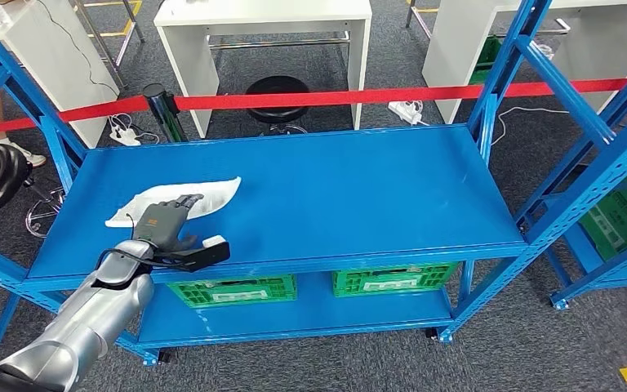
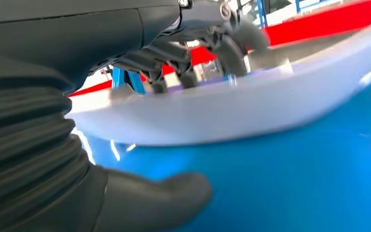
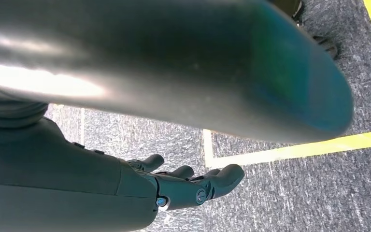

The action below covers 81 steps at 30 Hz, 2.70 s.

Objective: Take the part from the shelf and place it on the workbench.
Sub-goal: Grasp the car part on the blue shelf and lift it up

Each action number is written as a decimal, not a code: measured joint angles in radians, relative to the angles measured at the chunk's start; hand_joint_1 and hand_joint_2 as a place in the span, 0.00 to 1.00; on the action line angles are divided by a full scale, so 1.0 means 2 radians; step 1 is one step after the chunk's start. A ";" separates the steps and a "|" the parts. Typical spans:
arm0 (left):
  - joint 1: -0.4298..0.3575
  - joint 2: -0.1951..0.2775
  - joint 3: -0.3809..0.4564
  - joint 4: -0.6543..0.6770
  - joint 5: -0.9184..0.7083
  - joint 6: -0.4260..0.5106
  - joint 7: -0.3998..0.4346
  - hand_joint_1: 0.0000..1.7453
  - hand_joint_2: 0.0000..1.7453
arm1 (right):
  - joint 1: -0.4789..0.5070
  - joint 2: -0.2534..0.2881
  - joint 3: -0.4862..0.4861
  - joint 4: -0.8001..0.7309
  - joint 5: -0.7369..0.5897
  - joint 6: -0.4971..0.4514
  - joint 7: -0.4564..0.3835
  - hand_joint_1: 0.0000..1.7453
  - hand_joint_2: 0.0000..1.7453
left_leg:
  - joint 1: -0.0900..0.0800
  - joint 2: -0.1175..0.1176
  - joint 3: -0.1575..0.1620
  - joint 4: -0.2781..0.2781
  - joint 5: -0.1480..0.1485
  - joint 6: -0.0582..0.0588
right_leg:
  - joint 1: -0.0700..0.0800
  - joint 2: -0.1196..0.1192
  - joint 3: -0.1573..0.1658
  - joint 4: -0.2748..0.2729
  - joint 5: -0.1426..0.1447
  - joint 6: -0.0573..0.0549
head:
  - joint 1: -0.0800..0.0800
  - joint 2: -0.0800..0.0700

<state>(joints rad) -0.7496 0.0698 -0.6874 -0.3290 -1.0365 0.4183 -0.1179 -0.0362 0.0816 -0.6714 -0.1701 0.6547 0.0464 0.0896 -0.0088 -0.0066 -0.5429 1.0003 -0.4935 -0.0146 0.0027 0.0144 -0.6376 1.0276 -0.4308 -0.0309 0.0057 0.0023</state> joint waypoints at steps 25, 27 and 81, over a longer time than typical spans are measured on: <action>-0.013 0.013 -0.037 0.014 -0.081 0.010 0.113 0.00 1.00 | 0.000 0.000 -0.004 0.000 0.009 0.001 -0.001 0.00 0.00 | 0.000 0.000 0.003 0.000 0.000 0.001 | 0.000 0.000 0.003 0.000 0.000 0.001 | 0.000 0.000; -0.013 0.014 -0.039 0.016 -0.086 0.011 0.122 0.00 1.00 | 0.000 0.000 -0.007 0.000 0.010 0.001 -0.001 0.00 0.00 | 0.000 0.000 0.003 0.000 0.000 0.001 | 0.000 0.000 0.003 0.000 0.000 0.001 | 0.000 0.000; -0.015 0.014 -0.028 0.039 -0.044 -0.001 0.061 1.00 1.00 | -0.001 0.000 -0.016 0.000 0.015 0.001 -0.005 0.00 0.00 | -0.001 0.000 0.003 0.000 -0.001 0.001 | -0.001 -0.001 0.004 0.000 -0.001 0.002 | 0.000 0.000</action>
<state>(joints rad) -0.7790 0.0976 -0.7435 -0.2502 -1.1252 0.4154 0.0032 -0.0379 0.0816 -0.7037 -0.1701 0.6848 0.0490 0.0801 -0.0103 -0.0071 -0.5375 1.0003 -0.4952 -0.0120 0.0013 0.0129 -0.6304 1.0270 -0.4321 -0.0277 0.0057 0.0023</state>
